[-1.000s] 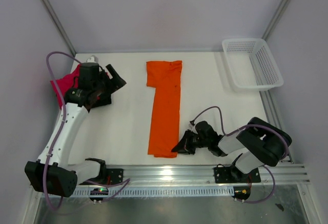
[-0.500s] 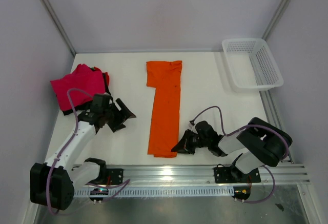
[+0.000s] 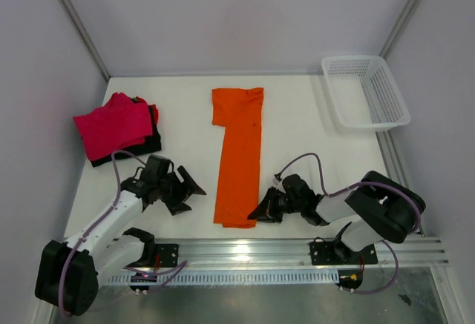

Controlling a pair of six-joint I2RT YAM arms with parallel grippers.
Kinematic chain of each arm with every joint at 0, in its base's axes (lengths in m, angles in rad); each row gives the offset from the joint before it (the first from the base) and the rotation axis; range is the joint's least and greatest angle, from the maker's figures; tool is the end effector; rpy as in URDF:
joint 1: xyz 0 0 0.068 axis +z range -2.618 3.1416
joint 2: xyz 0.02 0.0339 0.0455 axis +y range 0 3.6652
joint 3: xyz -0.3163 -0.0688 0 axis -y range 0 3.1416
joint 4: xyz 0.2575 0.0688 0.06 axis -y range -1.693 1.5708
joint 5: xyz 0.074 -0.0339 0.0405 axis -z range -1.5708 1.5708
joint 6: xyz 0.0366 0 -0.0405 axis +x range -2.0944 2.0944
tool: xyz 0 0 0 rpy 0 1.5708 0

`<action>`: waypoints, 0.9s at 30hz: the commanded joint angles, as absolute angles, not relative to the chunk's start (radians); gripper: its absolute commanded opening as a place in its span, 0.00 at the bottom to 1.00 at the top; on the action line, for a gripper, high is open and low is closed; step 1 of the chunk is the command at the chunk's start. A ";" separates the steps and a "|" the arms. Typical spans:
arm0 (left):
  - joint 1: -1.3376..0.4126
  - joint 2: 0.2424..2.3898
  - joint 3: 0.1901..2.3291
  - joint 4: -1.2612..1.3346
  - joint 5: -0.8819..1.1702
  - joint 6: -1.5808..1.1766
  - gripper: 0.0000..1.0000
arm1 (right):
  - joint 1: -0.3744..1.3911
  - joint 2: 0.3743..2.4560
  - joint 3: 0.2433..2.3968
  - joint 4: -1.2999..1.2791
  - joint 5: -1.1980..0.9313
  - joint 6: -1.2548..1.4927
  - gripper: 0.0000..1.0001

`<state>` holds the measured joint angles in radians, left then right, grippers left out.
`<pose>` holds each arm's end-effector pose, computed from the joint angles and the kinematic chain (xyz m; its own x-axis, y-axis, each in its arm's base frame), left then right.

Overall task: Fold and stack the t-shirts
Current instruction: Grab the bottom of the folded rectangular tshirt with both arms

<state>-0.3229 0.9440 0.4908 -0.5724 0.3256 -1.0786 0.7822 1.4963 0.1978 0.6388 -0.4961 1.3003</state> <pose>0.1372 -0.0583 0.2180 -0.7868 -0.6172 -0.0040 -0.4982 0.6388 -0.5863 0.1348 0.1585 0.1320 -0.9706 0.2303 0.0700 0.1820 0.5121 0.8394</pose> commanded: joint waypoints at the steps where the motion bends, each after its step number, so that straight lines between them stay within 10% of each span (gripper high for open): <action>1: -0.399 1.024 0.468 -0.523 0.353 -1.131 0.77 | 0.788 1.473 0.226 0.647 -0.474 1.285 0.03; 27: -0.664 1.528 0.649 -0.406 0.348 -1.140 0.74 | 0.787 1.447 0.284 0.472 -0.477 1.235 0.03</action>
